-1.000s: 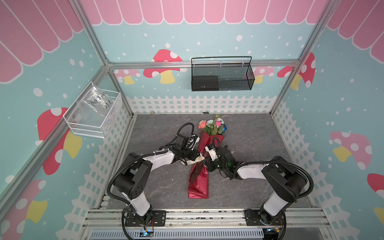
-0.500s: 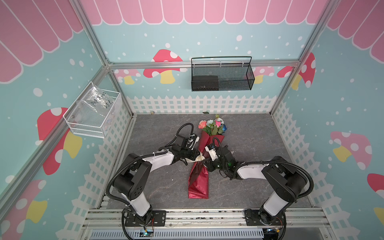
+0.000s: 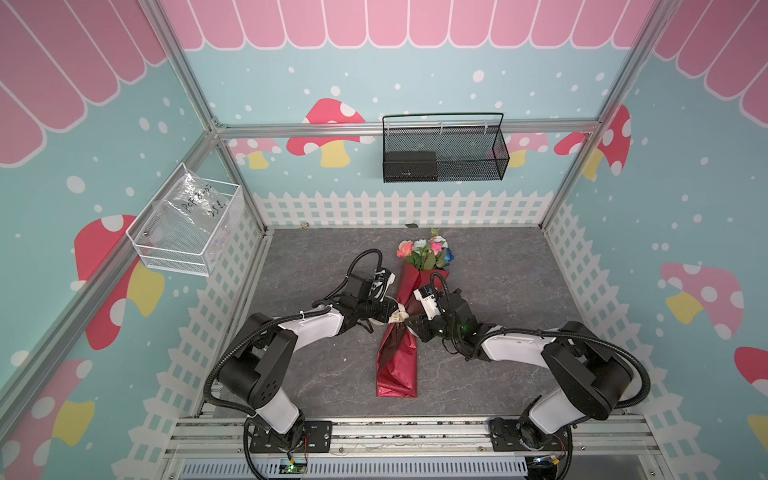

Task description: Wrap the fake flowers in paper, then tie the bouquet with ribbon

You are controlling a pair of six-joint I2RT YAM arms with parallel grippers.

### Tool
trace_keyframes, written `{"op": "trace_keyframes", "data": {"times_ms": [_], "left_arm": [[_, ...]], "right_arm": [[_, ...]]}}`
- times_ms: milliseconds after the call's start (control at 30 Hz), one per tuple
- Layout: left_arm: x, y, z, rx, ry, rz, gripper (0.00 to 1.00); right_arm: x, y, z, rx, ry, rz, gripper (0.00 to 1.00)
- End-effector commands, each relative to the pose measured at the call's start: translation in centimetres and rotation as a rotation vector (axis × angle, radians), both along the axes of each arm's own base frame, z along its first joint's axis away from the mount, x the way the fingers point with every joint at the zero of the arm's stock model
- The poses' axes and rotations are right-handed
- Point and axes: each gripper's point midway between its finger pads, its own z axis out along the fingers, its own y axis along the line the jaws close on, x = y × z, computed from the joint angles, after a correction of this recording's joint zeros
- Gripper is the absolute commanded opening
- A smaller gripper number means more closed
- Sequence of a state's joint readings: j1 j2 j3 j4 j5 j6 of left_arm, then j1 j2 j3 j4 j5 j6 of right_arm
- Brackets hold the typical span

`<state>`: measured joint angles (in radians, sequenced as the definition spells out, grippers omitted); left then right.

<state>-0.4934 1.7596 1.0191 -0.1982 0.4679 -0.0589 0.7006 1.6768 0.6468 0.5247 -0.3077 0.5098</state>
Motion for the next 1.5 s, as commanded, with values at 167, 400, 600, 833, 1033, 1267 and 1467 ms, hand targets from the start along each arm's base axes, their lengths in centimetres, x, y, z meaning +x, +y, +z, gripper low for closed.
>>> {"op": "trace_keyframes", "data": {"times_ms": [167,400,600,833,1033,1267,1467], "left_arm": [[0.5,-1.0,0.8,-0.066,-0.017,0.036,0.13],[1.1,-0.4,2.3,-0.09,-0.097,0.095,0.12],[1.1,-0.3,2.4,-0.096,-0.098,0.102,0.08],[1.1,0.0,3.3,-0.126,-0.146,0.133,0.01],[0.8,0.2,4.2,-0.172,-0.203,0.15,0.02],[0.8,0.0,4.7,-0.199,-0.252,0.17,0.05],[0.6,-0.5,4.6,-0.215,-0.246,0.165,0.05]], "right_arm": [[0.2,0.5,0.2,0.007,-0.01,0.01,0.0],[0.0,0.4,0.1,0.005,-0.007,0.008,0.0],[0.0,0.4,0.2,0.008,-0.008,0.008,0.02],[-0.4,-0.6,1.4,-0.002,-0.023,-0.015,0.12],[-0.5,-2.2,3.8,-0.024,-0.069,-0.045,0.27],[1.3,-1.8,5.5,-0.018,-0.108,-0.041,0.26],[3.5,0.1,4.9,-0.031,-0.107,0.015,0.31]]}}
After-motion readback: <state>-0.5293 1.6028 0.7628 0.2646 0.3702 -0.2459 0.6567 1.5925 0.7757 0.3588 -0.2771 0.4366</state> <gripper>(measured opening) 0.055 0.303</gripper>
